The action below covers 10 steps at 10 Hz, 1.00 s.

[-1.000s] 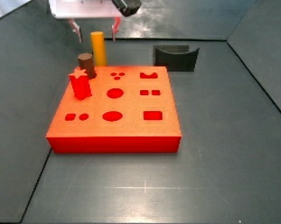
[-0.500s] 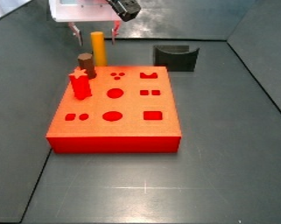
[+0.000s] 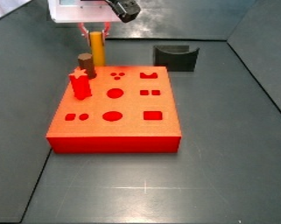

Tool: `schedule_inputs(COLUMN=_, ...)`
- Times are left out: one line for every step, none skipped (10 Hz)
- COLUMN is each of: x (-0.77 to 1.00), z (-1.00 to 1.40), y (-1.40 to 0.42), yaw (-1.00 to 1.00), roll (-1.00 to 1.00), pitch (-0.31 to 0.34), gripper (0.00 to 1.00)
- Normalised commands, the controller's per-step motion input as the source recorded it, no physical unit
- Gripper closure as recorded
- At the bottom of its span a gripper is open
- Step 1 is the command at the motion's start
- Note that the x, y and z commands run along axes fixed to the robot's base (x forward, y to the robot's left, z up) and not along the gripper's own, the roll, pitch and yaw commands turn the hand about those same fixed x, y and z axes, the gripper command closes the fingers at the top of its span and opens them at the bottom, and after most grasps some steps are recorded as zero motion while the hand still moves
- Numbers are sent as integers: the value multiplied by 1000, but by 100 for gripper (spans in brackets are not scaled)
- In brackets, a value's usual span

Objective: Pick up the oval object. Move up. Move to above the board. Insert the oval object.
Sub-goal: Pick up the oval object, then move up.

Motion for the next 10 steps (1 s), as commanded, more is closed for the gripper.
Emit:
schedule_inputs(x=0, z=0, y=0, yaw=0, roll=0, pitch=0, gripper=100)
schedule_inputs(x=0, z=0, y=0, yaw=0, roll=0, pitch=0, gripper=100)
schedule_inputs(x=0, z=0, y=0, yaw=0, roll=0, pitch=0, gripper=100)
schedule_inputs(x=0, z=0, y=0, yaw=0, roll=0, pitch=0, gripper=100)
schedule_inputs(x=0, z=0, y=0, yaw=0, roll=0, pitch=0, gripper=100)
schedule_inputs(x=0, z=0, y=0, yaw=0, roll=0, pitch=0, gripper=100)
schedule_inputs(x=0, z=0, y=0, yaw=0, roll=0, pitch=0, gripper=100)
schedule_inputs(x=0, z=0, y=0, yaw=0, roll=0, pitch=0, gripper=100)
schedule_inputs(x=0, z=833, y=0, yaw=0, roll=0, pitch=0, gripper=100)
schedule_inputs(x=-49, z=819, y=81, yaw=-21, roll=3, pitch=16, gripper=100)
